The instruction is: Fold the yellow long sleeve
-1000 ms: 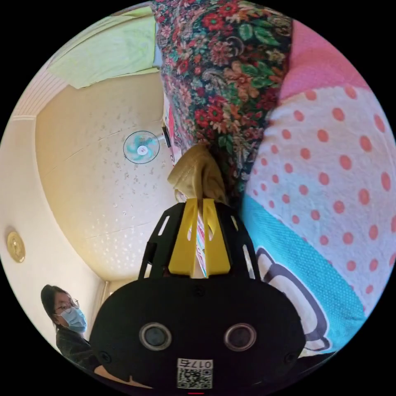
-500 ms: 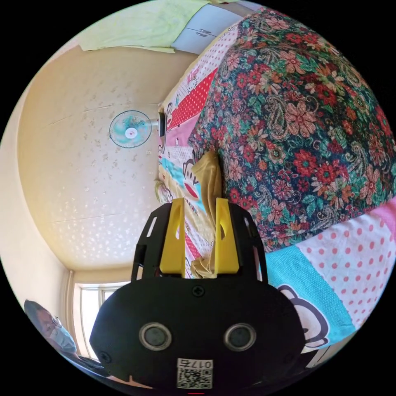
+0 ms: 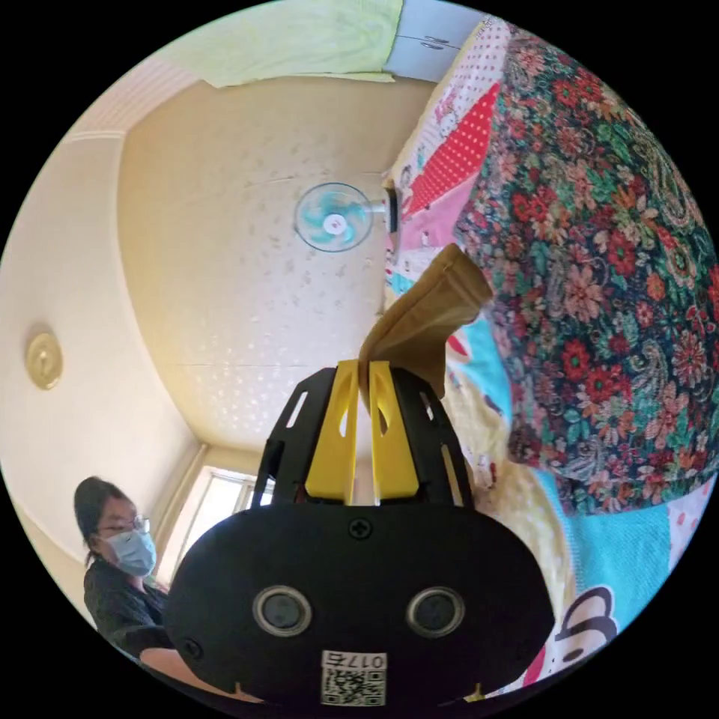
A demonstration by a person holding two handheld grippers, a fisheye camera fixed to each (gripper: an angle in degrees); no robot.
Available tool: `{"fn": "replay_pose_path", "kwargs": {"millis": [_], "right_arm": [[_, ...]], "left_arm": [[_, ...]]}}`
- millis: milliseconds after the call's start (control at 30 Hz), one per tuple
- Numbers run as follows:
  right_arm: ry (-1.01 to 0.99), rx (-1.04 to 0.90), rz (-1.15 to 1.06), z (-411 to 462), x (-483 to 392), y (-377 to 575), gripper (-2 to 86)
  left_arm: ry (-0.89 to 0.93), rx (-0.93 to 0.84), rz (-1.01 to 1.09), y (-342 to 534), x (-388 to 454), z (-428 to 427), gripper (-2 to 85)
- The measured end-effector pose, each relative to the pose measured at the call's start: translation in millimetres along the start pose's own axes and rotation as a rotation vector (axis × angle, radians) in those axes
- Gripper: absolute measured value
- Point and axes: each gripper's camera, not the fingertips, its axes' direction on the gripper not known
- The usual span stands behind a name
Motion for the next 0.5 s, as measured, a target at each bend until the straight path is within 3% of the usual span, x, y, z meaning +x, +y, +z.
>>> {"fn": "replay_pose_path", "kwargs": {"millis": [33,100,167,200,267,333,400,500], "right_arm": [[-0.014,-0.013,-0.027,-8.9,-6.8,7.7,3.3],[0.155,-0.023,-0.066,-26.7,-10.7,20.3,3.2],[0.36,0.035,0.056,-66.1,23.2,32.8,3.1],[0.371,0.072,0.114,-78.3,35.6,37.5,3.1],[0.32,0.286,0.264,-112.9,71.6,70.5,3.0],[0.217,0.375,0.253,-104.6,84.5,95.5,3.0],[0.113,0.359,0.183,-69.7,88.2,112.4,3.1],[-0.03,0.118,0.059,32.6,84.4,141.4,3.2]], "left_arm": [[0.003,0.008,0.002,1.2,1.8,-3.3,2.6],[0.039,0.041,0.008,8.5,7.2,-16.2,2.6],[0.084,0.065,0.017,15.6,9.7,-25.5,2.9],[0.113,0.083,0.028,20.3,10.5,-32.1,3.1],[0.15,0.115,0.042,27.5,9.0,-42.1,3.9],[0.185,0.142,0.034,35.6,3.1,-50.4,4.4],[0.236,0.162,0.006,47.4,-7.7,-57.6,5.6],[0.272,0.191,0.003,59.7,-15.7,-64.3,7.1]]}}
